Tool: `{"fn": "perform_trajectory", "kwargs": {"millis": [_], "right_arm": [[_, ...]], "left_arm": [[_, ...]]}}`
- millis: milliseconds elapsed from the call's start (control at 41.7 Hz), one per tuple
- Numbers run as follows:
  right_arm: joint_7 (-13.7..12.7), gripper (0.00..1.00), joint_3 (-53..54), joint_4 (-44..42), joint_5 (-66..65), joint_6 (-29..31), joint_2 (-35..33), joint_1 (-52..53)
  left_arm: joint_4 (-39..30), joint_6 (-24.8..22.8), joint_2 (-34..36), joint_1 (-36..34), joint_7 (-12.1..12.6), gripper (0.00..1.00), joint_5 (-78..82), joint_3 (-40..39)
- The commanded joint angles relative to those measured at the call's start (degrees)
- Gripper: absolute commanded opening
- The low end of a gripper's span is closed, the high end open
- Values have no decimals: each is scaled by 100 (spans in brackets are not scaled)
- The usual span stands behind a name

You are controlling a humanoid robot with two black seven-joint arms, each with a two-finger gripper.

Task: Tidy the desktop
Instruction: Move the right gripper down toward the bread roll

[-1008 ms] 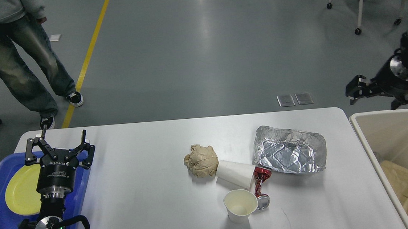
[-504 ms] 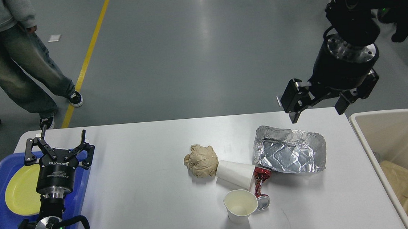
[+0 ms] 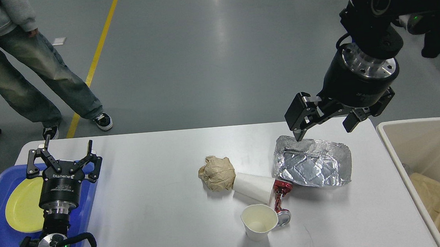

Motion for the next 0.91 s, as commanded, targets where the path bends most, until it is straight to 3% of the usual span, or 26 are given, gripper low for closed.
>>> {"fn": "perform_trajectory", "kwargs": {"millis": [0,144,336,504,672,792,888], "right_arm": [[2,100,71,-81,102,-135,63,-101],[2,100,536,-563,216,-451,177,-812],[-7,100,1380,-1881,190,-811,537,-2139],[2,100,1574,-3479,102,-1101,1485,-3614],[10,100,1565,-4536,-21,-1611,2180,-4697],[37,100,1600,-4827,-390,-2041,2322,-5286],[54,100,1793,-4783,-715,-2806,2313,-5638]], "left_arm": [[-1,0,-1,-1,3,96,0,0],[-1,0,-1,-1,3,96,8,0],[-1,0,-1,-1,3,96,0,0],[-1,0,-1,-1,3,96,0,0],[-1,0,-1,-1,3,96,0,0],[-1,0,-1,-1,3,96,8,0],[-1,0,-1,-1,3,96,0,0]]}}
